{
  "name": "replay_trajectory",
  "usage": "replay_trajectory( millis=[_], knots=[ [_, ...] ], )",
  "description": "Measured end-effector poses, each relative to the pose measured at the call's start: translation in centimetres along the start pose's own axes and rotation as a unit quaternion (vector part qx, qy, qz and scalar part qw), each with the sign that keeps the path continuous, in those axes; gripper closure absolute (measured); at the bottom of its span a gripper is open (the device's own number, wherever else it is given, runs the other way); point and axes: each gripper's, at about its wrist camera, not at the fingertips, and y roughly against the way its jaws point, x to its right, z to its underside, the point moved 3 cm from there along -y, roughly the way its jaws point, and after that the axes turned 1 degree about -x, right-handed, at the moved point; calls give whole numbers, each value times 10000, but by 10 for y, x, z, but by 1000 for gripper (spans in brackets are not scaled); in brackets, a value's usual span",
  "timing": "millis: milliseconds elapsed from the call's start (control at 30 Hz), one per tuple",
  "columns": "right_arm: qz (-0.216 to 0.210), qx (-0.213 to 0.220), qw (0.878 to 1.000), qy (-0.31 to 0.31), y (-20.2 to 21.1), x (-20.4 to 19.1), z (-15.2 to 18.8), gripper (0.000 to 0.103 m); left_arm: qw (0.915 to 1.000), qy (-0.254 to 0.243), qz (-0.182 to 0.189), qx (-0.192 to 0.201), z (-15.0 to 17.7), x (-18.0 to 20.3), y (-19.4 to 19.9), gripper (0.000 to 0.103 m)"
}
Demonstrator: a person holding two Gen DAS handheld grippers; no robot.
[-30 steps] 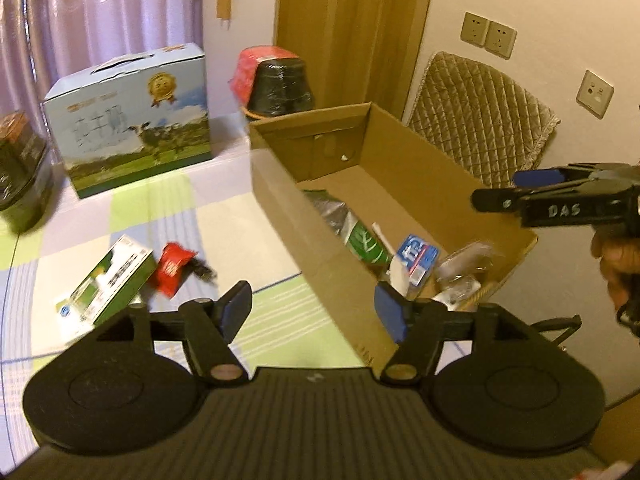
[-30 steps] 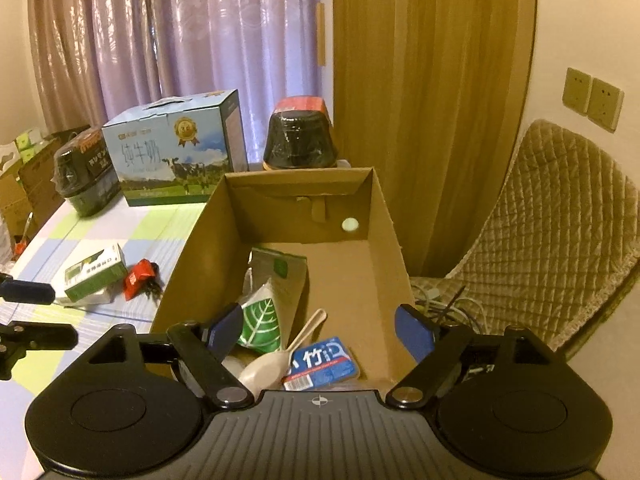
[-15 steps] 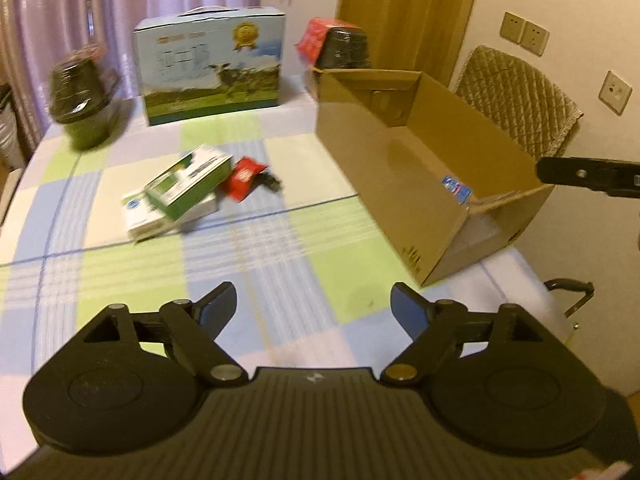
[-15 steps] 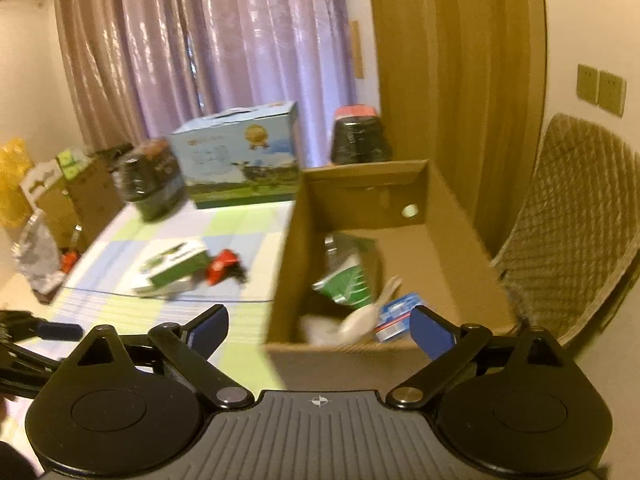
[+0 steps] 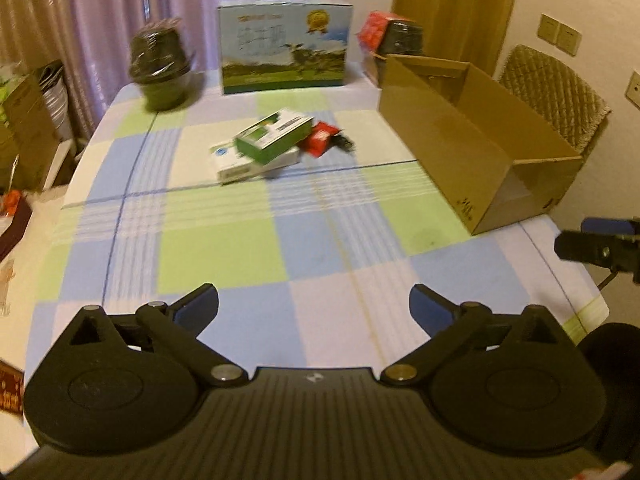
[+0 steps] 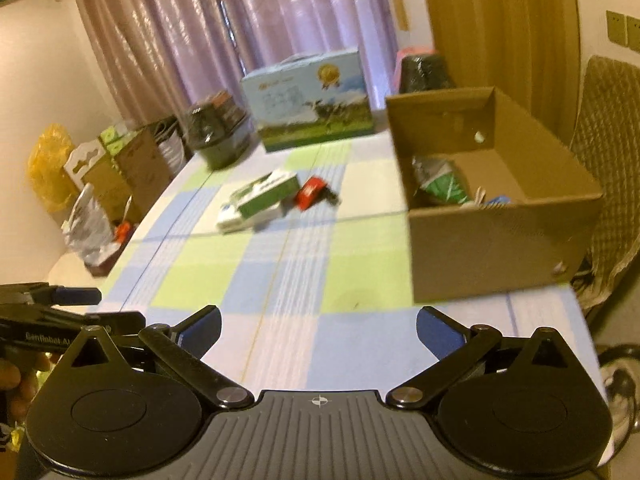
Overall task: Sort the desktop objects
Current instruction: 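Withdraw both tools from the cardboard box back over the table, then move the left tool to the green spray box while the right tool approaches the red candy packet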
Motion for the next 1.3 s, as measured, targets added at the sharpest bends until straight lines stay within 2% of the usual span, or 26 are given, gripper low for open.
replay_trajectory(
  millis=[233,600,900,1067,1300],
  knots=[
    [-91,-153,9998,121,-5,-22,13,2,9997,193,-134,-34,16,-24,10,1],
    [-91,-263,9992,277,-20,-36,12,2,9993,315,-196,-36,23,-43,10,1],
    [-86,-325,9987,372,-38,-41,7,2,9993,319,-180,-23,14,-55,-3,1],
    [-97,-327,9987,388,-54,-42,0,2,9999,101,-127,-32,3,-58,-17,1],
    [-134,-328,9979,534,-87,-45,-18,2,9998,-73,150,88,-25,-71,-43,1]
  ],
)
